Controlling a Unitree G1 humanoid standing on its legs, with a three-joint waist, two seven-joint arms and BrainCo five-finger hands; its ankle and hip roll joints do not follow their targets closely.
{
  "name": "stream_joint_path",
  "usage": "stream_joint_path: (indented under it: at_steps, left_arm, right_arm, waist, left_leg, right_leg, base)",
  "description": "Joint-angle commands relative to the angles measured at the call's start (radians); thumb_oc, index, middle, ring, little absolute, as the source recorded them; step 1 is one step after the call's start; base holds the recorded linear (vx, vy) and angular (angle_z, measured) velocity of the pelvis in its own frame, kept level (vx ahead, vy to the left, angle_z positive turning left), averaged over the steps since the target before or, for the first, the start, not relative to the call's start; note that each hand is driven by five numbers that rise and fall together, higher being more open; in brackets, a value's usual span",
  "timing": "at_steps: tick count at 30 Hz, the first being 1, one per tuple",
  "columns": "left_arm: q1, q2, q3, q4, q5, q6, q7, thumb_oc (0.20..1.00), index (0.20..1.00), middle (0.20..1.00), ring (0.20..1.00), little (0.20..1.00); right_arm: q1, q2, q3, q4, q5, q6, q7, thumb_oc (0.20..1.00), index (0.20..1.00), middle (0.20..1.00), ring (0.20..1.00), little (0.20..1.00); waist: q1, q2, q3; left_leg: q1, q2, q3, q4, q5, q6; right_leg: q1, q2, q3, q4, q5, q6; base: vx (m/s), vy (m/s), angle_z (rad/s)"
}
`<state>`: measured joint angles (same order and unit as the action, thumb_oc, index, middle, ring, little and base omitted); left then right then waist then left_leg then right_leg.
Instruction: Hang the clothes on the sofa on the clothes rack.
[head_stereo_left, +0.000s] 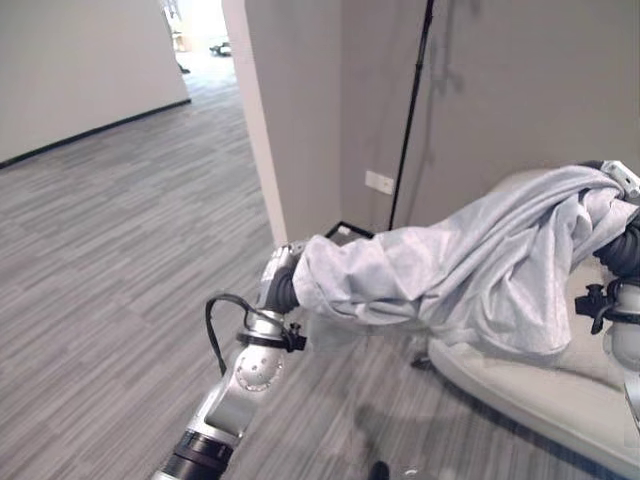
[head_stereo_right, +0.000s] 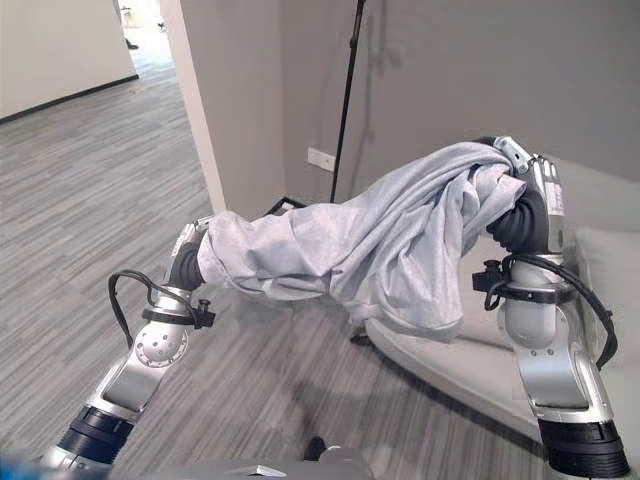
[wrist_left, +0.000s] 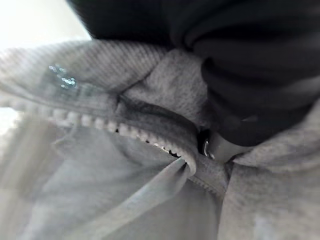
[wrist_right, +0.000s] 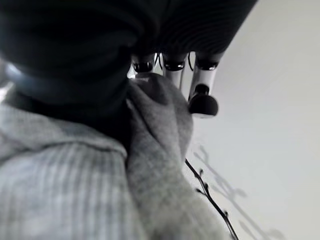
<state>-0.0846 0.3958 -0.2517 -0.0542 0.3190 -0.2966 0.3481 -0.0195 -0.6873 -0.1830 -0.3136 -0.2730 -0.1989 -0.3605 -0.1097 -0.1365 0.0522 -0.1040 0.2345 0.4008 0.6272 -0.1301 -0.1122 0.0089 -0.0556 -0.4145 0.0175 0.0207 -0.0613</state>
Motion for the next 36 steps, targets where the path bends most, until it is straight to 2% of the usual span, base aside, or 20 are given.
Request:
stream_joint_path:
  at_steps: [1,3,4,5,7,11,12,14,17,18,19,20,21,23,26,28,30,32,33,36]
  left_arm:
    - [-0.046,0.023,0.003,-0.075,-0.046,-0.033,0.014,0.200,0.200,0.200,0.200,0.200]
    - [-0.051,0.022,-0.004,-0.073,-0.050,-0.028,0.018,0.200,0.200,0.200,0.200,0.200]
    - [-0.058,0.019,-0.009,-0.071,-0.052,-0.026,0.024,0.200,0.200,0.200,0.200,0.200]
    - [-0.072,0.014,-0.016,-0.068,-0.055,-0.027,0.035,0.200,0.200,0.200,0.200,0.200]
    - [-0.097,0.012,-0.018,-0.063,-0.055,-0.025,0.053,0.200,0.200,0.200,0.200,0.200]
    - [-0.110,0.007,-0.022,-0.055,-0.052,-0.020,0.067,0.200,0.200,0.200,0.200,0.200]
    - [-0.105,0.010,-0.022,-0.053,-0.048,-0.018,0.061,0.200,0.200,0.200,0.200,0.200]
    - [-0.105,0.014,-0.025,-0.051,-0.040,-0.021,0.064,0.200,0.200,0.200,0.200,0.200]
    - [-0.111,0.037,-0.028,-0.033,-0.034,-0.024,0.073,0.200,0.200,0.200,0.200,0.200]
    - [-0.144,0.078,-0.022,-0.027,0.003,-0.020,0.105,0.200,0.200,0.200,0.200,0.200]
    - [-0.145,0.079,-0.022,-0.026,0.003,-0.021,0.105,0.200,0.200,0.200,0.200,0.200]
    - [-0.170,0.099,-0.018,-0.019,0.030,-0.012,0.134,0.200,0.200,0.200,0.200,0.200]
    - [-0.205,0.126,0.004,-0.008,0.077,0.007,0.199,0.200,0.200,0.200,0.200,0.200]
    - [-0.224,0.150,0.045,-0.005,0.111,0.030,0.262,0.200,0.200,0.200,0.200,0.200]
    - [-0.236,0.170,0.094,0.004,0.157,0.059,0.318,0.200,0.200,0.200,0.200,0.200]
    - [-0.198,0.159,0.149,-0.017,0.200,0.048,0.342,0.200,0.200,0.200,0.200,0.200]
    - [-0.149,0.153,0.175,-0.034,0.206,0.033,0.336,0.200,0.200,0.200,0.200,0.200]
    - [-0.120,0.142,0.182,-0.034,0.202,0.034,0.331,0.200,0.200,0.200,0.200,0.200]
    - [-0.105,0.131,0.185,-0.027,0.198,0.031,0.323,0.200,0.200,0.200,0.200,0.200]
    - [-0.094,0.099,0.177,-0.009,0.189,0.028,0.305,0.200,0.200,0.200,0.200,0.200]
  right_arm:
    - [-0.066,-0.030,-0.036,-0.003,0.036,-0.037,-0.009,0.200,0.200,0.200,0.200,0.200]
    - [-0.074,-0.034,-0.024,-0.001,0.038,-0.036,-0.008,0.200,0.200,0.200,0.200,0.200]
    - [-0.084,-0.032,-0.013,-0.002,0.044,-0.037,-0.006,0.200,0.200,0.200,0.200,0.200]
    - [-0.097,-0.032,0.005,0.001,0.052,-0.040,-0.008,0.200,0.200,0.200,0.200,0.200]
    - [-0.117,-0.035,0.021,0.010,0.058,-0.039,-0.017,0.200,0.200,0.200,0.200,0.200]
    - [-0.138,-0.037,0.030,0.011,0.064,-0.037,-0.031,0.200,0.200,0.200,0.200,0.200]
    - [-0.138,-0.034,0.035,0.007,0.060,-0.036,-0.026,0.200,0.200,0.200,0.200,0.200]
    - [-0.144,-0.023,0.041,-0.007,0.044,-0.035,-0.027,0.200,0.200,0.200,0.200,0.200]
    - [-0.125,0.008,0.043,-0.012,0.001,-0.017,-0.026,0.200,0.200,0.200,0.200,0.200]
    - [-0.116,0.025,0.037,0.002,-0.035,0.001,-0.040,0.200,0.200,0.200,0.200,0.200]
    - [-0.117,0.026,0.037,0.002,-0.036,0.001,-0.040,0.200,0.200,0.200,0.200,0.200]
    - [-0.117,0.032,0.038,0.009,-0.050,0.007,-0.054,0.200,0.200,0.200,0.200,0.200]
    - [-0.130,0.042,0.044,0.023,-0.104,0.027,-0.081,0.200,0.200,0.200,0.200,0.200]
    - [-0.159,0.053,0.057,0.040,-0.172,0.060,-0.116,0.200,0.200,0.200,0.200,0.200]
    - [-0.178,0.073,0.074,0.056,-0.213,0.080,-0.150,0.200,0.200,0.200,0.200,0.200]
    - [-0.166,0.082,0.060,0.038,-0.248,0.082,-0.142,0.200,0.200,0.200,0.200,0.200]
    - [-0.151,0.075,0.037,0.022,-0.249,0.075,-0.143,0.200,0.200,0.200,0.200,0.200]
    - [-0.150,0.074,0.040,0.026,-0.246,0.080,-0.153,0.200,0.200,0.200,0.200,0.200]
    - [-0.143,0.073,0.043,0.028,-0.246,0.082,-0.151,0.200,0.200,0.200,0.200,0.200]
    - [-0.106,0.075,0.031,0.026,-0.255,0.092,-0.157,0.200,0.200,0.200,0.200,0.200]
  waist:
    - [0.014,-0.009,0.012]
    - [0.020,-0.010,0.012]
    - [0.025,-0.006,0.013]
    - [0.034,0.003,0.022]
    - [0.038,0.011,0.031]
    - [0.040,0.037,0.027]
    - [0.041,0.048,0.012]
    - [0.054,0.065,-0.004]
    - [0.056,0.044,-0.030]
    - [0.047,0.025,-0.040]
    - [0.049,0.023,-0.042]
    - [0.037,0.022,-0.045]
    - [0.029,0.022,-0.045]
    - [0.031,0.027,-0.038]
    - [0.025,0.041,-0.039]
    - [0.003,0.051,-0.033]
    - [-0.004,0.065,-0.035]
    - [-0.008,0.064,-0.032]
    - [-0.015,0.066,-0.035]
    - [-0.034,0.059,-0.027]
  left_leg:
    - [0.049,0.031,-0.016,-0.233,0.042,-0.021]
    - [0.025,0.027,-0.035,-0.297,0.062,-0.011]
    - [0.006,0.032,-0.059,-0.370,0.112,-0.012]
    - [-0.022,0.056,-0.090,-0.484,0.225,-0.023]
    - [-0.048,0.092,-0.136,-0.618,0.304,-0.045]
    - [-0.082,0.152,-0.122,-0.708,0.377,-0.079]
    - [-0.066,0.153,-0.119,-0.710,0.353,-0.077]
    - [-0.063,0.148,-0.121,-0.697,0.386,-0.080]
    - [-0.078,0.112,-0.089,-0.604,0.356,-0.064]
    - [-0.074,0.077,-0.037,-0.570,0.318,-0.033]
    - [-0.075,0.076,-0.034,-0.570,0.317,-0.032]
    - [-0.062,0.060,-0.013,-0.562,0.289,-0.011]
    - [-0.027,0.022,0.043,-0.542,0.233,0.036]
    - [0.026,-0.035,0.071,-0.522,0.151,0.082]
    - [0.099,-0.087,0.103,-0.553,0.104,0.118]
    - [0.171,-0.142,0.099,-0.610,0.092,0.125]
    - [0.221,-0.156,0.094,-0.667,0.092,0.112]
    - [0.257,-0.161,0.097,-0.693,0.089,0.097]
    - [0.275,-0.160,0.100,-0.710,0.090,0.084]
    - [0.312,-0.153,0.104,-0.711,0.061,0.066]
  right_leg:
    - [0.086,-0.053,0.013,-0.014,-0.073,0.111]
    - [0.088,-0.057,0.025,-0.007,-0.087,0.113]
    - [0.091,-0.056,0.035,0.001,-0.098,0.114]
    - [0.098,-0.052,0.042,0.017,-0.111,0.114]
    - [0.118,-0.051,0.074,0.037,-0.139,0.122]
    - [0.163,-0.052,0.120,0.060,-0.172,0.140]
    - [0.179,-0.054,0.133,0.065,-0.191,0.150]
    - [0.217,-0.057,0.172,0.058,-0.204,0.154]
    - [0.249,-0.110,0.199,0.068,-0.185,0.174]
    - [0.218,-0.154,0.209,0.136,-0.140,0.198]
    - [0.214,-0.156,0.212,0.137,-0.140,0.199]
    - [0.194,-0.178,0.209,0.194,-0.106,0.208]
    - [0.123,-0.238,0.195,0.353,-0.008,0.217]
    - [0.046,-0.338,0.159,0.535,0.111,0.239]
    - [-0.016,-0.402,0.096,0.636,0.142,0.254]
    - [-0.100,-0.348,0.073,0.603,0.047,0.244]
    - [-0.129,-0.307,0.029,0.444,0.004,0.233]
    - [-0.156,-0.290,-0.018,0.276,0.017,0.236]
    - [-0.156,-0.263,-0.024,0.157,0.055,0.244]
    - [-0.187,-0.257,0.004,0.032,0.140,0.284]
  base:
    - [0.23,0.059,-0.13]
    - [0.14,0.080,-0.15]
    - [0.24,0.173,-0.04]
    - [0.27,0.165,-0.08]
    - [0.33,0.133,-0.33]
    - [0.37,0.118,-0.44]
    - [0.64,0.203,-0.52]
    - [0.53,0.191,-0.58]
    - [0.59,0.235,-0.78]
    - [0.45,0.244,-0.52]
    - [0.43,0.263,-0.38]
    - [0.36,0.301,-0.23]
    - [0.50,0.398,-0.18]
    - [0.40,0.424,-0.48]
    - [0.26,0.283,-0.31]
    - [0.42,0.248,-0.59]
    - [0.28,-0.022,-0.35]
    - [0.23,-0.104,0.00]
    - [0.26,-0.140,-0.09]
    - [0.27,-0.135,0.19]
